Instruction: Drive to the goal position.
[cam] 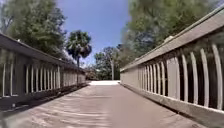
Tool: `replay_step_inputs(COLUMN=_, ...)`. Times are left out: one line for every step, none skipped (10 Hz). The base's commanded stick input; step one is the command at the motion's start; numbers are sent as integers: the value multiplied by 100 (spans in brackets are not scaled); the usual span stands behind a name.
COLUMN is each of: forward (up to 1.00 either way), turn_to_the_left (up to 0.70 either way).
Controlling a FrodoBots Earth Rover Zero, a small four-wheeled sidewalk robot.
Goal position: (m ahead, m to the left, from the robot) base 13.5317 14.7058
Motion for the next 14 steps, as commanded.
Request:
replay_step_inputs(forward=70, turn_to_the_left=0)
replay_step_inputs(forward=70, turn_to_the_left=0)
replay_step_inputs(forward=70, turn_to_the_left=0)
replay_step_inputs(forward=70, turn_to_the_left=0)
replay_step_inputs(forward=70, turn_to_the_left=0)
replay_step_inputs(forward=70, turn_to_the_left=0)
replay_step_inputs(forward=70, turn_to_the_left=0)
replay_step_inputs(forward=70, turn_to_the_left=0)
replay_step_inputs(forward=70, turn_to_the_left=13)
replay_step_inputs(forward=70, turn_to_the_left=14)
replay_step_inputs(forward=70, turn_to_the_left=14)
replay_step_inputs(forward=70, turn_to_the_left=14)
replay_step_inputs(forward=70, turn_to_the_left=14)
replay_step_inputs(forward=70, turn_to_the_left=6)
